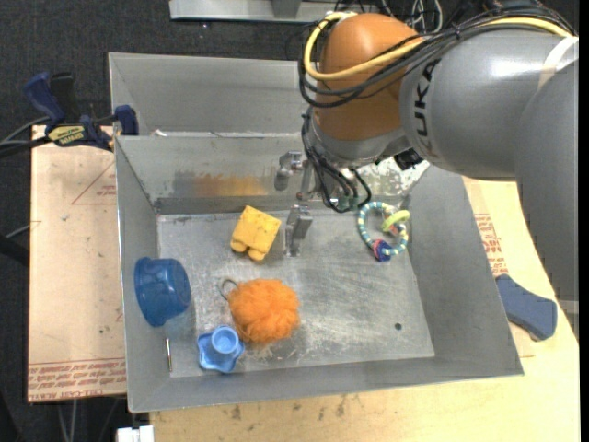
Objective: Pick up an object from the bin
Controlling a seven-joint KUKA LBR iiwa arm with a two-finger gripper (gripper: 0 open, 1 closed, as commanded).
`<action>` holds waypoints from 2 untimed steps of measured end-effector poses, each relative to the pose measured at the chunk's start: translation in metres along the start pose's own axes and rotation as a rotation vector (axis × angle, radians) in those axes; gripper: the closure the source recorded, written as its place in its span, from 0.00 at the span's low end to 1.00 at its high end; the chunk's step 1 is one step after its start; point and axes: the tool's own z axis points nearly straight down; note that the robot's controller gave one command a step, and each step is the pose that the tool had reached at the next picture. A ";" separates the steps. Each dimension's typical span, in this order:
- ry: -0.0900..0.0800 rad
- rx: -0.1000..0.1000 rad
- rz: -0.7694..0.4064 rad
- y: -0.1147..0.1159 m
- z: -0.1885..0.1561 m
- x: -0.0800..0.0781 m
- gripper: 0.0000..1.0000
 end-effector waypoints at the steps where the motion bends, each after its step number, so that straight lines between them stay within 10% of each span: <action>1: -0.008 -0.001 0.001 0.000 -0.005 -0.002 0.00; 2: -0.016 0.000 -0.042 0.007 0.036 0.010 0.00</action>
Offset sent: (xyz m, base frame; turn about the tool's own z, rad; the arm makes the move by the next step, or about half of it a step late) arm -0.0363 0.0205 -0.1194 -0.1272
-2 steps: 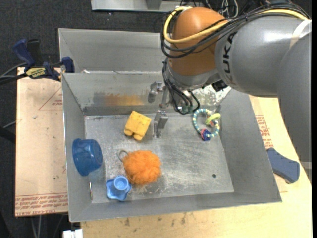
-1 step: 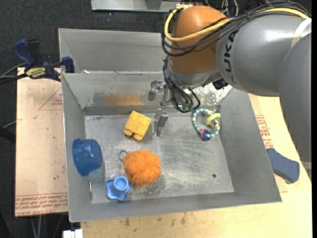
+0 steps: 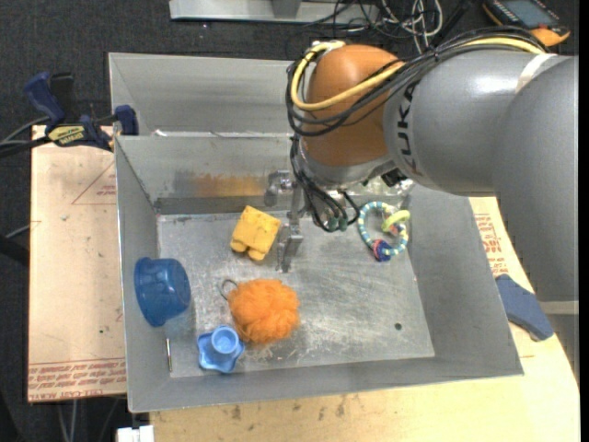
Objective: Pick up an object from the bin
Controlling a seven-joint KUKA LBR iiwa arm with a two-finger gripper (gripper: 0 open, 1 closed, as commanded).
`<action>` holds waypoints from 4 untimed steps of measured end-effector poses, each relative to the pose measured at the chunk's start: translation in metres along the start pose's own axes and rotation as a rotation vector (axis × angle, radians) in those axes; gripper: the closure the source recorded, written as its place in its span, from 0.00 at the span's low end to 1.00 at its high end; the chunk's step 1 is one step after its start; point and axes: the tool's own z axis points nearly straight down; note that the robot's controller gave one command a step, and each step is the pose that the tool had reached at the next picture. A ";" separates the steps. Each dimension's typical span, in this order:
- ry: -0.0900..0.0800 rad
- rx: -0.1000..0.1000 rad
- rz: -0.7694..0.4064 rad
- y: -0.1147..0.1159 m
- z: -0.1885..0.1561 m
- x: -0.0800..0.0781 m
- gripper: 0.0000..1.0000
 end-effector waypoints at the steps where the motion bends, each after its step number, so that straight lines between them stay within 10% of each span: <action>1: -0.029 0.001 -0.288 0.020 0.068 0.004 1.00; 3: -0.029 0.001 -0.288 0.019 0.068 0.004 1.00; 4: 0.003 -0.001 -0.340 0.025 -0.070 0.009 1.00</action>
Offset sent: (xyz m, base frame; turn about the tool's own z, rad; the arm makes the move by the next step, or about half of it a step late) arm 0.0000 0.0000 0.0000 0.0000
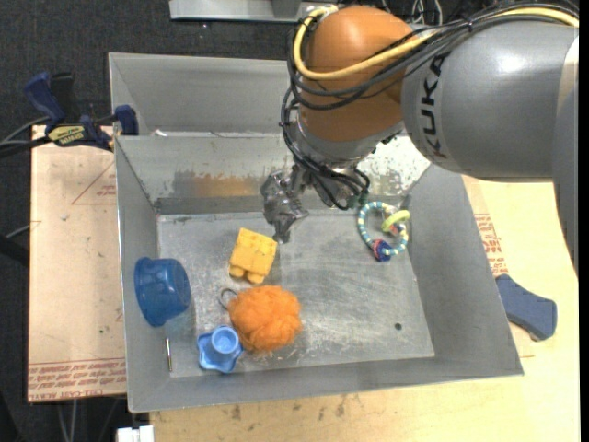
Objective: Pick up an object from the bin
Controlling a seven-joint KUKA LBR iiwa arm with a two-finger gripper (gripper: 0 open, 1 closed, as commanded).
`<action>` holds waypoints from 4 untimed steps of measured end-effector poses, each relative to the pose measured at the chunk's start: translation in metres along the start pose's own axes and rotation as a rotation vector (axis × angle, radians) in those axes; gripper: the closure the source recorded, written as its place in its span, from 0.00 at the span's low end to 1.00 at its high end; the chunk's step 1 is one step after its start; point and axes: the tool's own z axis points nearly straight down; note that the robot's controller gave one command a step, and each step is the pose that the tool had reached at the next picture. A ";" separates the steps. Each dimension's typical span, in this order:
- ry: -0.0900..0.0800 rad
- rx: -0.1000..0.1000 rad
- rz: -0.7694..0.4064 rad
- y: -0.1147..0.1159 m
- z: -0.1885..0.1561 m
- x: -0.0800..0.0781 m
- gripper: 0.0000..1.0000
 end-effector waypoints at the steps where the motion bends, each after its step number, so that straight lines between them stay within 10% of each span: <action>1: 0.003 -0.001 0.000 0.000 0.001 0.001 1.00; 2: 0.010 -0.003 -0.313 -0.026 0.062 0.085 0.00; 4: -0.003 0.003 -0.342 -0.007 0.100 0.076 0.00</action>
Offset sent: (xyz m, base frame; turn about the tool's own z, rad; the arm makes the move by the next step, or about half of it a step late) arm -0.0678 -0.0549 -0.0609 -0.3181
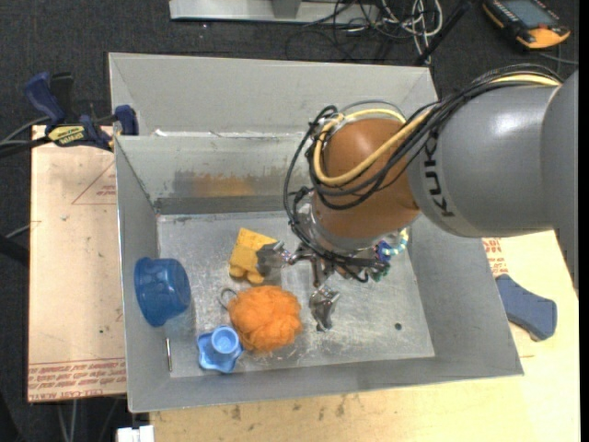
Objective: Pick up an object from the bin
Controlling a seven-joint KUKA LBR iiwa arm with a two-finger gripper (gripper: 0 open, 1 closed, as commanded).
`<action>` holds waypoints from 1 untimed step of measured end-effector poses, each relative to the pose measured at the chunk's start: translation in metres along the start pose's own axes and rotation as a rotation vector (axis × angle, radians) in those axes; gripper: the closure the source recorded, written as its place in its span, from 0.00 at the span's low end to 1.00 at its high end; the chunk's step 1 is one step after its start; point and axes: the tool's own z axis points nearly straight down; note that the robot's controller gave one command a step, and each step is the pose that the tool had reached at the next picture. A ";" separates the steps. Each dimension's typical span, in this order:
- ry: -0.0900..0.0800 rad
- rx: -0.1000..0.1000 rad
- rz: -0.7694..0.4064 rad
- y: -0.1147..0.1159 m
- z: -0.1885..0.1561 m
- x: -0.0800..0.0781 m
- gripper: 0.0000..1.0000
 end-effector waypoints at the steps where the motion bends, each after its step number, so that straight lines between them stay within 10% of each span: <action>1: 0.003 -0.002 0.352 0.069 0.051 0.024 1.00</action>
Offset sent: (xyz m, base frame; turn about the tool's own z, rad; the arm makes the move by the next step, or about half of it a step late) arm 0.0000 0.0000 0.0000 0.0000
